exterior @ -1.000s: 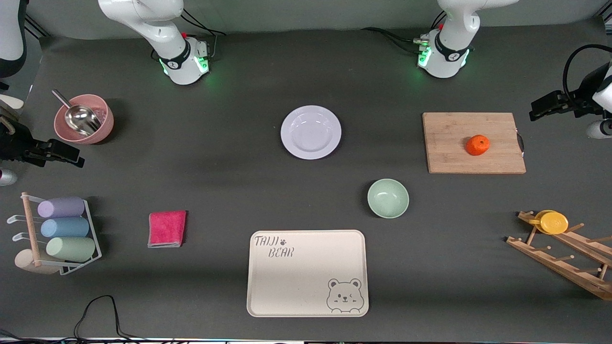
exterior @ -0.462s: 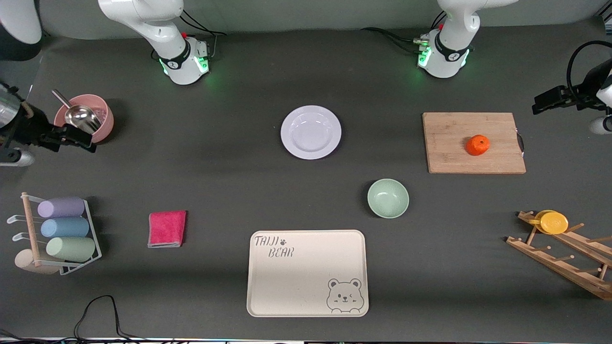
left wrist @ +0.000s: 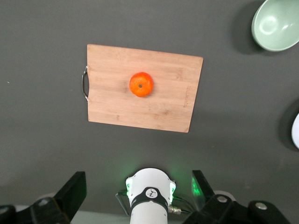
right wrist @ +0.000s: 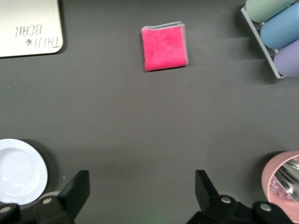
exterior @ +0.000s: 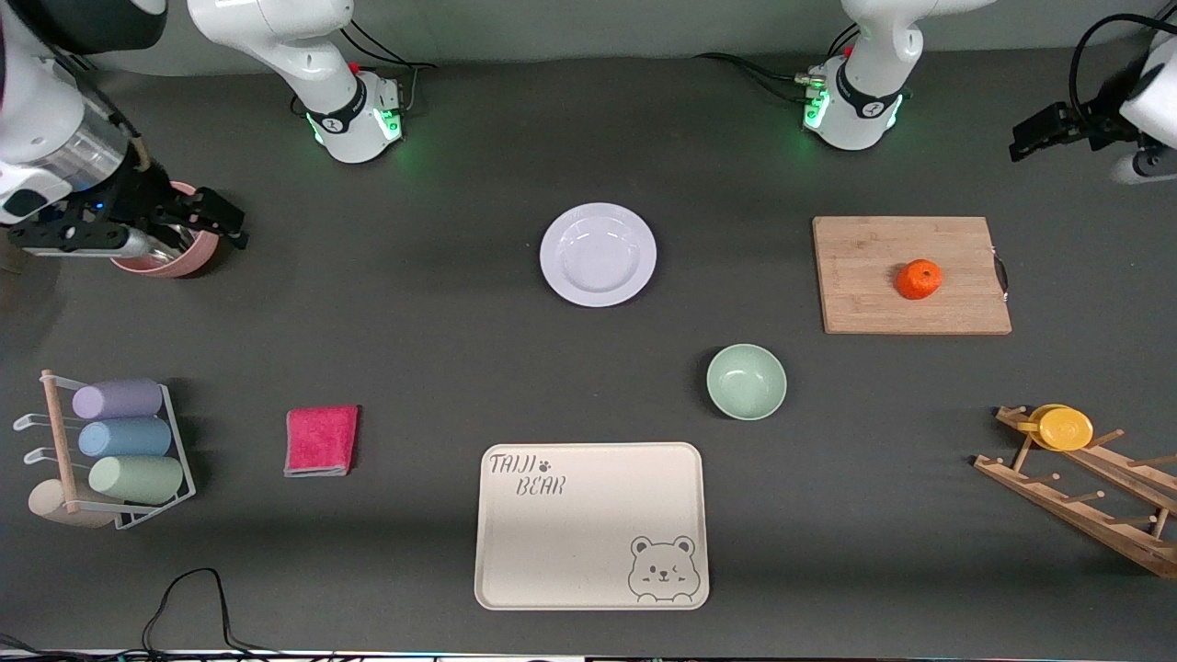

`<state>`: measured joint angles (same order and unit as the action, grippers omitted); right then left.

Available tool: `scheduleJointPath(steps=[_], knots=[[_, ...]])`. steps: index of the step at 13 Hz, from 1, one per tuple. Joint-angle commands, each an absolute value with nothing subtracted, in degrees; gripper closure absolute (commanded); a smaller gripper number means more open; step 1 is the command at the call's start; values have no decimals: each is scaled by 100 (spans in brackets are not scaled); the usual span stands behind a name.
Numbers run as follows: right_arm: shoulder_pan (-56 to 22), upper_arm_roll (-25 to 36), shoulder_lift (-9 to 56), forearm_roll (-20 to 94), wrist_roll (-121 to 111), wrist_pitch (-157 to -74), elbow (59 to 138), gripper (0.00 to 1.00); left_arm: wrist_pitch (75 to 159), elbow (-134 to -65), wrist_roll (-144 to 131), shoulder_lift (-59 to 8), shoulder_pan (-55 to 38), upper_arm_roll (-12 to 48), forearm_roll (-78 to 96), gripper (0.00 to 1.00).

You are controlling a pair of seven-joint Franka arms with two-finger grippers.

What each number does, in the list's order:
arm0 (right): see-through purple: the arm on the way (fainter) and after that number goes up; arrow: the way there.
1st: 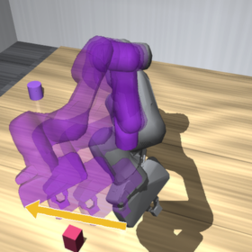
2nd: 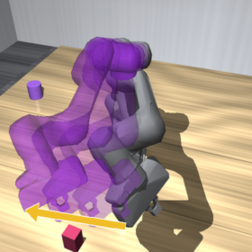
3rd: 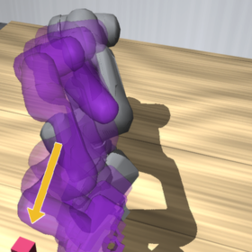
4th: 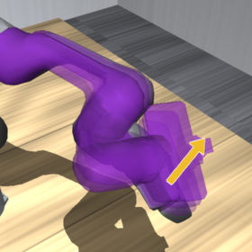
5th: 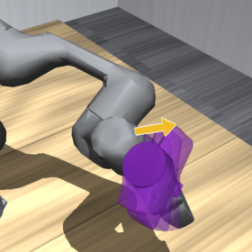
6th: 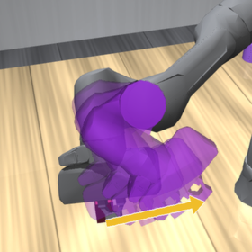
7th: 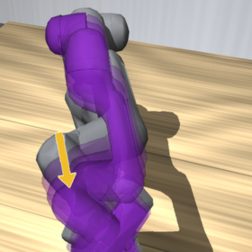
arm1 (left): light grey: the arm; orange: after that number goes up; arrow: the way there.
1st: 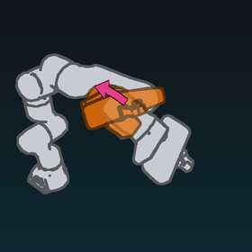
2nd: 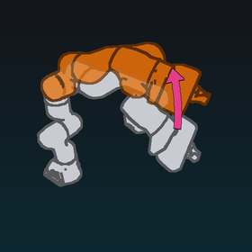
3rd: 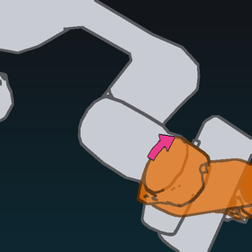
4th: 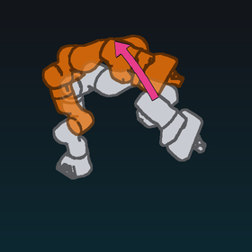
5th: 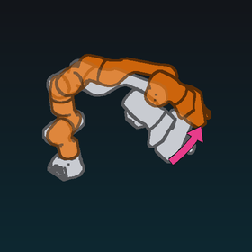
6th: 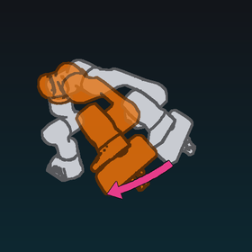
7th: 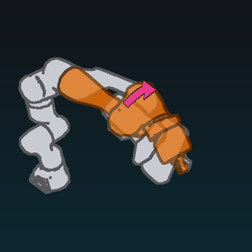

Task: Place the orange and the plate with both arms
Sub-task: 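Lower the left gripper onto the orange while the right gripper approaches the plate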

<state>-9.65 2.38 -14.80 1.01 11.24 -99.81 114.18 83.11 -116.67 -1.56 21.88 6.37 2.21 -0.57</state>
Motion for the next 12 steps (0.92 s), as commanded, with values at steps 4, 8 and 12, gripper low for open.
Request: scheduleJointPath(steps=[4, 8, 12], knots=[[-1371, 290, -1608, 674, 1345, -9888, 11645, 0, 10734, -14128, 88, 2558, 668, 141, -105, 0], [-1371, 474, -1714, 1728, 1292, -10107, 12251, 0, 12722, -15073, 105, 1682, 781, 132, -132, 0], [-1371, 536, -1705, 2836, 406, -10589, 12971, 0, 14401, -15169, 667, 478, 1300, 132, -141, 0]])
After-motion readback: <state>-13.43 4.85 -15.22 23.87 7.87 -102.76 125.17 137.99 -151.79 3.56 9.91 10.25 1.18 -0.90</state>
